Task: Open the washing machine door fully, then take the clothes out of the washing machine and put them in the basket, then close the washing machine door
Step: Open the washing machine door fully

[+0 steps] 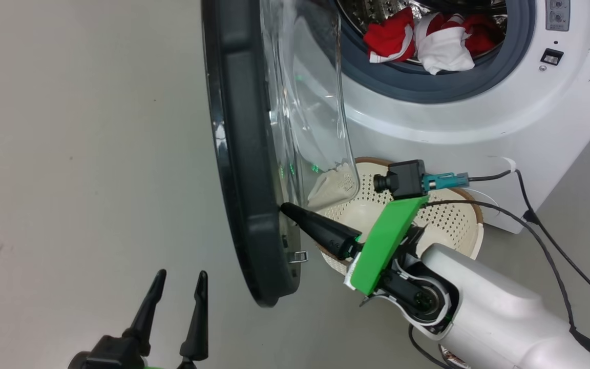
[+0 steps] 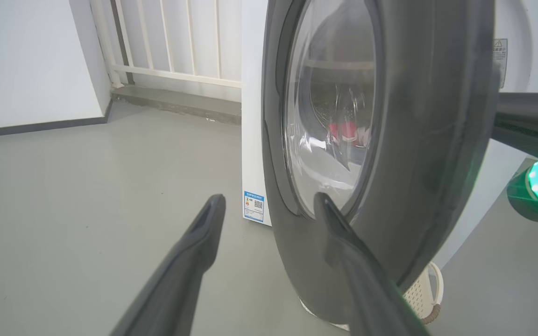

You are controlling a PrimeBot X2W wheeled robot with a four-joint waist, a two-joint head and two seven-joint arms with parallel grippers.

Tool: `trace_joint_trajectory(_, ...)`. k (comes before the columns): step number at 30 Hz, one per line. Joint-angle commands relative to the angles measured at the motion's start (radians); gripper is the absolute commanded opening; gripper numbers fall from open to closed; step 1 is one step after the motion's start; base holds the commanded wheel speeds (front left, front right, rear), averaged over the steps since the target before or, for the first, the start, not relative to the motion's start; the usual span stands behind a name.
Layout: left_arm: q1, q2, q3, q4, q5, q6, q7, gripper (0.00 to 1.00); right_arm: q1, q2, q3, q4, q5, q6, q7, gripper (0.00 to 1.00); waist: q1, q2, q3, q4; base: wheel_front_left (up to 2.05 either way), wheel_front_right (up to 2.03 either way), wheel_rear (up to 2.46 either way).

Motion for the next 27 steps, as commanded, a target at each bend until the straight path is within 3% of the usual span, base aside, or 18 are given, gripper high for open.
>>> trace_joint_trajectory(1, -0.006, 0.011, 0.038, -0.029, -0.004, 0.005, -0.008, 1.00, -0.014, 0.035, 0.005, -0.026, -0.006, 0.008, 0.000, 0.00, 0.0000, 0.0000, -0.001, 0.000, 0.00, 0.00, 0.00)
trace_joint_trajectory(10, 0.000, 0.011, 0.037, -0.019, 0.008, -0.002, -0.008, 1.00, 0.011, 0.014, 0.024, -0.012, -0.029, 0.008, -0.048, 0.03, 0.0000, 0.0000, -0.026, -0.009, 0.00, 0.00, 0.00)
trace_joint_trajectory(11, -0.001, 0.011, 0.037, -0.016, 0.009, -0.005, -0.008, 1.00, 0.017, 0.005, 0.026, -0.007, -0.033, 0.008, -0.058, 0.22, 0.0000, 0.0000, -0.029, -0.011, 0.00, 0.00, 0.00)
trace_joint_trajectory(14, -0.009, 0.011, 0.041, -0.003, 0.011, -0.011, -0.008, 1.00, 0.040, -0.019, 0.030, 0.012, -0.037, 0.008, -0.092, 0.60, 0.0000, 0.0000, -0.037, -0.016, 0.00, 0.00, 0.00)
trace_joint_trajectory(15, -0.011, 0.011, 0.043, 0.001, 0.013, -0.014, -0.008, 1.00, 0.048, -0.028, 0.031, 0.019, -0.038, 0.008, -0.103, 0.98, 0.0000, 0.0000, -0.040, -0.018, 0.00, 0.00, 0.00)
trace_joint_trajectory(27, -0.020, 0.011, 0.087, 0.032, 0.052, -0.055, -0.008, 1.00, 0.182, -0.118, 0.052, 0.058, -0.034, 0.008, -0.219, 1.00, 0.0000, 0.0000, -0.069, -0.062, 0.00, 0.00, 0.00)
